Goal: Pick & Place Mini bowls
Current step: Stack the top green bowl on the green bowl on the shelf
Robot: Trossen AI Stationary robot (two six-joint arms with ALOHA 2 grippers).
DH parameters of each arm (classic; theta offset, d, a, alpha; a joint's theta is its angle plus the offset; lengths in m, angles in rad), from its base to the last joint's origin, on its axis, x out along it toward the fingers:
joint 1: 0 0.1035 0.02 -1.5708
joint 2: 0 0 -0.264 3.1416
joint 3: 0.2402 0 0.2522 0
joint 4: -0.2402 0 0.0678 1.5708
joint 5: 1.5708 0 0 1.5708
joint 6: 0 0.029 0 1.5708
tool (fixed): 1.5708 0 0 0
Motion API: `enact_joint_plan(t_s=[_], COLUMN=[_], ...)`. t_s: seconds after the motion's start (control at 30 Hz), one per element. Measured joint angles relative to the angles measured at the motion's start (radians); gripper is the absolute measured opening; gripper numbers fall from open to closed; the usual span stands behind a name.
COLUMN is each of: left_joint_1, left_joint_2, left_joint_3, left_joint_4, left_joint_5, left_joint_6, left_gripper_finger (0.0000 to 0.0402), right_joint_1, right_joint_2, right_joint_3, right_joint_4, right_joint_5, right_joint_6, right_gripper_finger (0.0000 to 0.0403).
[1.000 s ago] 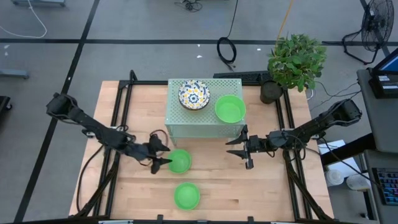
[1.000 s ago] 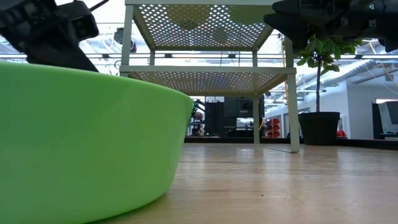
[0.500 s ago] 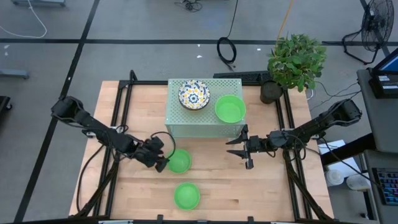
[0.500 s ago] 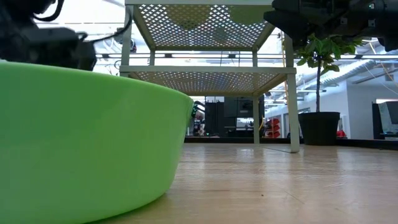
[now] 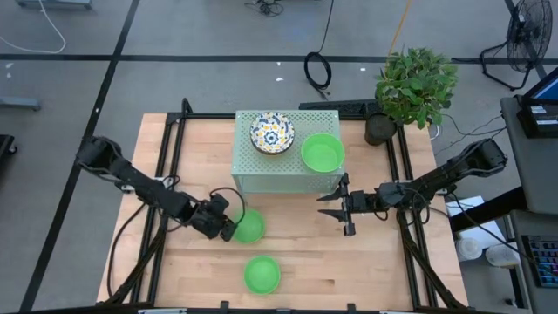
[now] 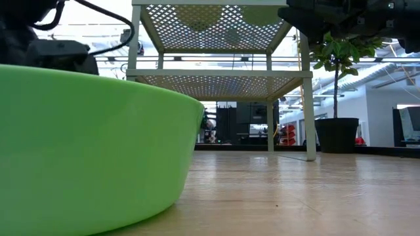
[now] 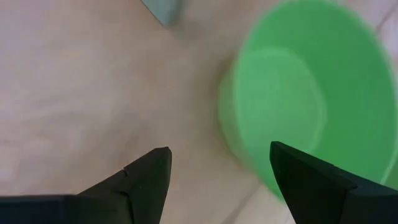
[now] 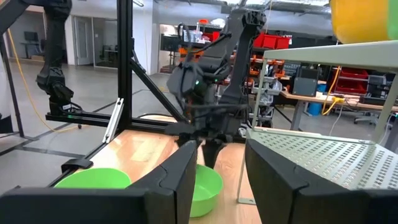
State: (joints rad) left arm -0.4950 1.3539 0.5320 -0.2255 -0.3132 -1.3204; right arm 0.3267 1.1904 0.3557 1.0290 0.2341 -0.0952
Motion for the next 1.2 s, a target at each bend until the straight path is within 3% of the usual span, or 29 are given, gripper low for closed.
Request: enact_joint_plan(t_s=[0.27, 0.5, 0.7, 0.93, 1.2], left_joint_1=[0.007, 0.019, 0.025, 0.047, 0.046], left_joint_2=[0.142, 0.14, 0.094, 0.011, 0.018], left_joint_3=[0.006, 0.002, 0.0, -0.004, -0.003], left_joint_4=[0.106, 0.126, 0.086, 0.058, -0.005], left_joint_5=[0.049, 0.048, 0.136, 0.115, 0.064], left_joint_6=[0.009, 0.025, 0.028, 0.024, 0.026], left_gripper_finger=[0.0273, 0.0273, 0.0273, 0.0273, 0.0273], right_joint_1=[0.0, 0.0, 0.0, 0.0, 0.0], right_joint_2=[0.0, 0.0, 0.0, 0.0, 0.0], right_joint_3=[0.0, 0.0, 0.0, 0.0, 0.0], right_joint_4=[0.012, 0.014, 0.012, 0.006, 0.005], right_joint_5=[0.0, 0.0, 0.0, 0.0, 0.0], right_joint_6=[0.004, 0.007, 0.031, 0.031, 0.031], right_gripper_finger=[0.0128, 0.0128, 0.0128, 0.0128, 0.0128])
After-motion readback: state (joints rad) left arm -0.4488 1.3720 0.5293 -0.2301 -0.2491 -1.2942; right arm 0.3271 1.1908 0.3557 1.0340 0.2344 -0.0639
